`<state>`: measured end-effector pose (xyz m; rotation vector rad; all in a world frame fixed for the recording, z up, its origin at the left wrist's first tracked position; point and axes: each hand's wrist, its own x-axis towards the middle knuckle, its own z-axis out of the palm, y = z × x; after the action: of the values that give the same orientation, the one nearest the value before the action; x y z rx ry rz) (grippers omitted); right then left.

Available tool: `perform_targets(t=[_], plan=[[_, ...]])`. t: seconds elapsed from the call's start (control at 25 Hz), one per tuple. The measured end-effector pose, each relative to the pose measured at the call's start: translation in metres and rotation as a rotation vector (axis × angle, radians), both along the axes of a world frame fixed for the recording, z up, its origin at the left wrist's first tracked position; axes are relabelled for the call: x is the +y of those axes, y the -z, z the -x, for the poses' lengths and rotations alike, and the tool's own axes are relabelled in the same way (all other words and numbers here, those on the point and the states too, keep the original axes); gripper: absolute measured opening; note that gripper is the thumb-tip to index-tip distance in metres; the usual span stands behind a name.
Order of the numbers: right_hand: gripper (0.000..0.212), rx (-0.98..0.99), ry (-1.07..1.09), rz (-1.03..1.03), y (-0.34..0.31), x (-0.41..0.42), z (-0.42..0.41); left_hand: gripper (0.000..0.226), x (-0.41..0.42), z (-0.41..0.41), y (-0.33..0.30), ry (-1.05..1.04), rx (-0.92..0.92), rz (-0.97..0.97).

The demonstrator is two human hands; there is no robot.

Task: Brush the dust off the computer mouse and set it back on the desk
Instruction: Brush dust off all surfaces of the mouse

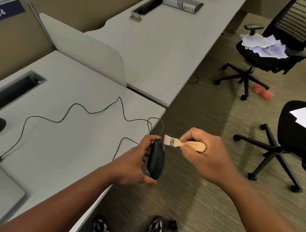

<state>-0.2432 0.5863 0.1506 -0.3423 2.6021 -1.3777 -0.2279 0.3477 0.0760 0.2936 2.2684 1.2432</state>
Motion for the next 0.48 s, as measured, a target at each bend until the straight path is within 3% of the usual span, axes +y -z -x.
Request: perform_targets(t=[0.2, 0.48], plan=[[0.018, -0.092, -0.113, -0.068, -0.004, -0.01, -0.002, 0.116, -0.005, -0.001, -0.004, -0.013, -0.003, -0.03], [0.02, -0.205, -0.053, 0.014, -0.001, -0.011, 0.007, 0.116, -0.012, -0.005, -0.002, 0.01, -0.069, -0.067]])
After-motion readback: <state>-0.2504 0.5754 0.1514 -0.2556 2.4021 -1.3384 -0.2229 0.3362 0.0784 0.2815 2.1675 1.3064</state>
